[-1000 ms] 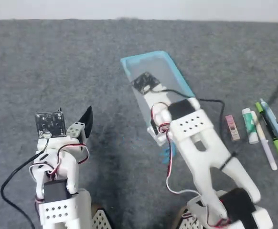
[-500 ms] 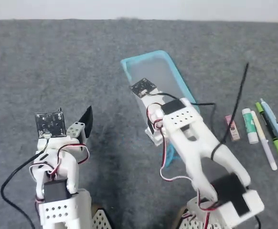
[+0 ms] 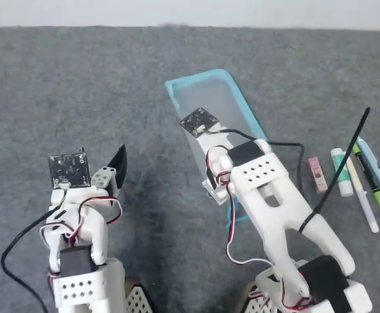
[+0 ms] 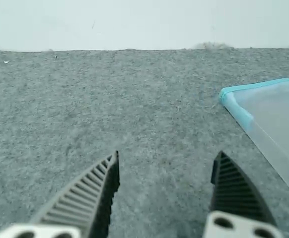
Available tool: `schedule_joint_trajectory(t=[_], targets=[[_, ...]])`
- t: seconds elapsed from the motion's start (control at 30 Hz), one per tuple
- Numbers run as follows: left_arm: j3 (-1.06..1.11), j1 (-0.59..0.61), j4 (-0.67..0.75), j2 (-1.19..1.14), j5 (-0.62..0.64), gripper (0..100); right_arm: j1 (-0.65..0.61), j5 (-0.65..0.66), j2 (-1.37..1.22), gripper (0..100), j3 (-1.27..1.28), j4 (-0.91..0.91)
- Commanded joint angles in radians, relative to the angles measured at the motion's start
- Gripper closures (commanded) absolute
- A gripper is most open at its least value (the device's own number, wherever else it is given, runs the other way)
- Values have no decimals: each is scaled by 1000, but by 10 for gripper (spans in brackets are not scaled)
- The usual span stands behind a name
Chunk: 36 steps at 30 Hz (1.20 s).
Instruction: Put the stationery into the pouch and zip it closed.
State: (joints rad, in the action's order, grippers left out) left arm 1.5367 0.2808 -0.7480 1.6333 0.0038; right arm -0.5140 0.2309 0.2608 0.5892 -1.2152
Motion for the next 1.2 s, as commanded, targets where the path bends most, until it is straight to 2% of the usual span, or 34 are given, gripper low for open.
schedule_joint_trajectory(t=[0.0, 0.27, 0.53, 0.6, 0.77, 1.03, 1.17], targets=[[-7, -9, 38, 9, -18, 713, -28, 51, 56, 789, 2, 22], [-7, -9, 38, 9, -18, 713, -59, 101, 38, 790, -2, 64], [-2, -9, 38, 11, -18, 713, -65, 138, -133, 790, -69, 61], [-2, -9, 38, 11, -18, 713, -53, 138, -160, 821, -91, 59], [-2, -9, 38, 11, -18, 713, -12, 130, -196, 995, -140, 62], [-2, -31, 37, 9, -18, 713, 8, 123, -131, 992, -160, 62], [8, -71, 25, 14, -20, 713, 7, 26, 10, 992, -157, 61]])
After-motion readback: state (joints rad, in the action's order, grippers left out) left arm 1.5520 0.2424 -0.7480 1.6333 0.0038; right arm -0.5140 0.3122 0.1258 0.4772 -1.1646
